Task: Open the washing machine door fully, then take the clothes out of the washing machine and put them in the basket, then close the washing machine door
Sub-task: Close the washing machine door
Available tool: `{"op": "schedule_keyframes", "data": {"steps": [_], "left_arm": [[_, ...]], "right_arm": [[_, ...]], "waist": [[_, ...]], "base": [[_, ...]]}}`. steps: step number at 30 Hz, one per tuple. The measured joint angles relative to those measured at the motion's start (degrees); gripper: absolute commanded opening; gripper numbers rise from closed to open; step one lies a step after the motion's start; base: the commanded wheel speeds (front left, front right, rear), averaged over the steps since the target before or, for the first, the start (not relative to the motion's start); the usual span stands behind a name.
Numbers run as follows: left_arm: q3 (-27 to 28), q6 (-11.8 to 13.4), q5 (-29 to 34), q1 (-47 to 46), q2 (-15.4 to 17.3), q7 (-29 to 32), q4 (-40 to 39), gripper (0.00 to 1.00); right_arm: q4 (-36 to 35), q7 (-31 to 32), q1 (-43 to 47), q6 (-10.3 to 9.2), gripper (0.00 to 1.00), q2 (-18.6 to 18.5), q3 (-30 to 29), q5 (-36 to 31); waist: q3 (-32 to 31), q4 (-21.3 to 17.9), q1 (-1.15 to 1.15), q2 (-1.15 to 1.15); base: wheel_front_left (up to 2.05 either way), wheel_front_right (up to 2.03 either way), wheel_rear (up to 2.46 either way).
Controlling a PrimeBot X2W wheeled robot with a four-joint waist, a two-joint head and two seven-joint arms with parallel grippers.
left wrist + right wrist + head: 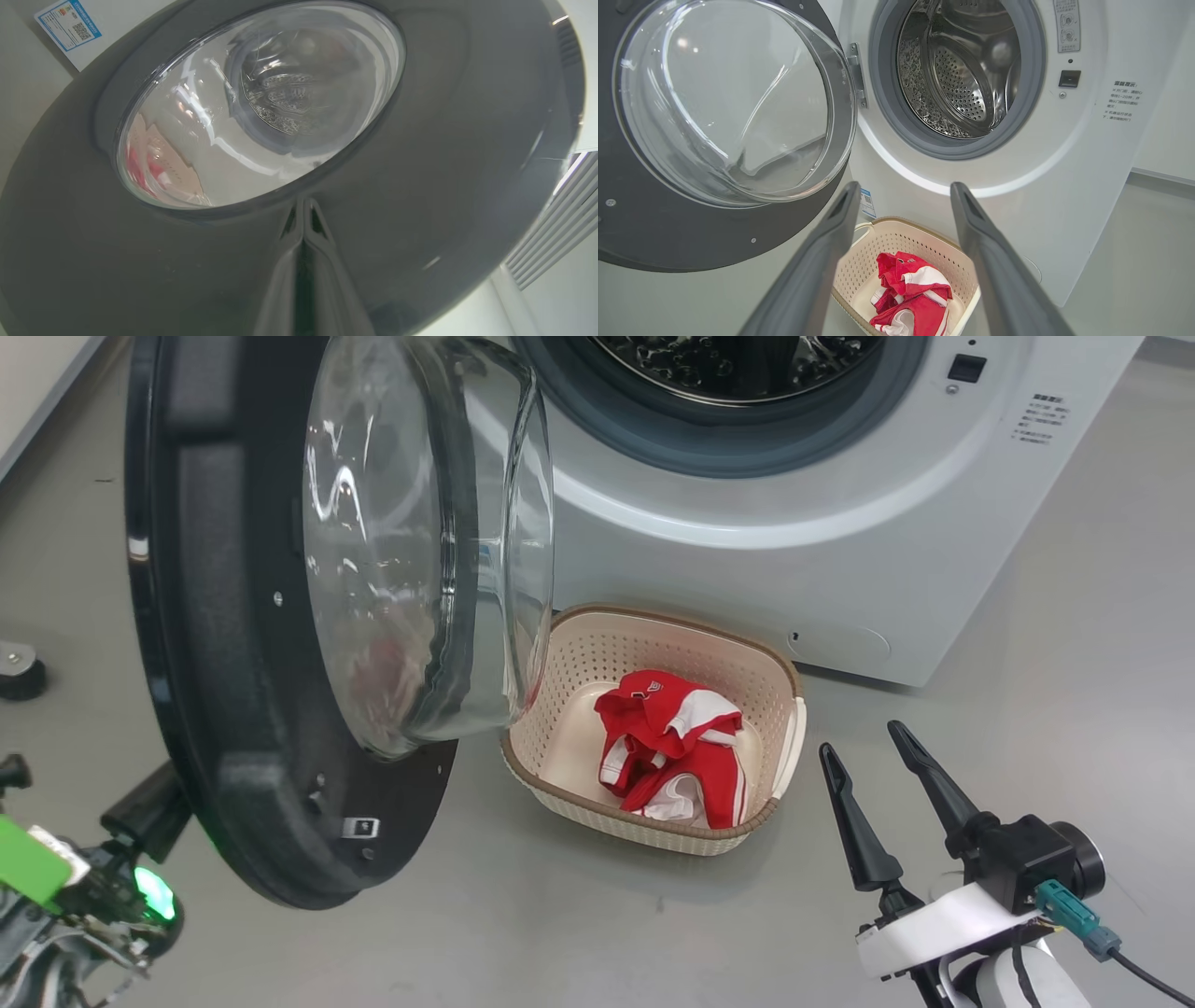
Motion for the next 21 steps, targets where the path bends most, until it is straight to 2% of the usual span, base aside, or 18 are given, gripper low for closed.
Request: {"op": "schedule_keyframes", "data": {"steps": [12, 21], "left_arm": [[-2.96, 0.0, 0.92, 1.48, -3.47, 2.59, -7.68, 0.0], [-3.44, 0.0, 1.34, 1.47, -4.93, 3.49, -9.78, 0.0]], "right_arm": [[-0.62, 0.0, -1.52, 0.01, 1.0, 0.65, 0.35, 0.0], [-1.66, 0.0, -2.88, 0.01, 1.0, 1.2, 0.48, 0.03]], "waist": [[1.01, -4.73, 0.0, 0.0], [1.82, -9.4, 0.0, 0.0]], "base": [[0.0, 0.0, 0.0], [0.0, 0.0, 0.0]]}}
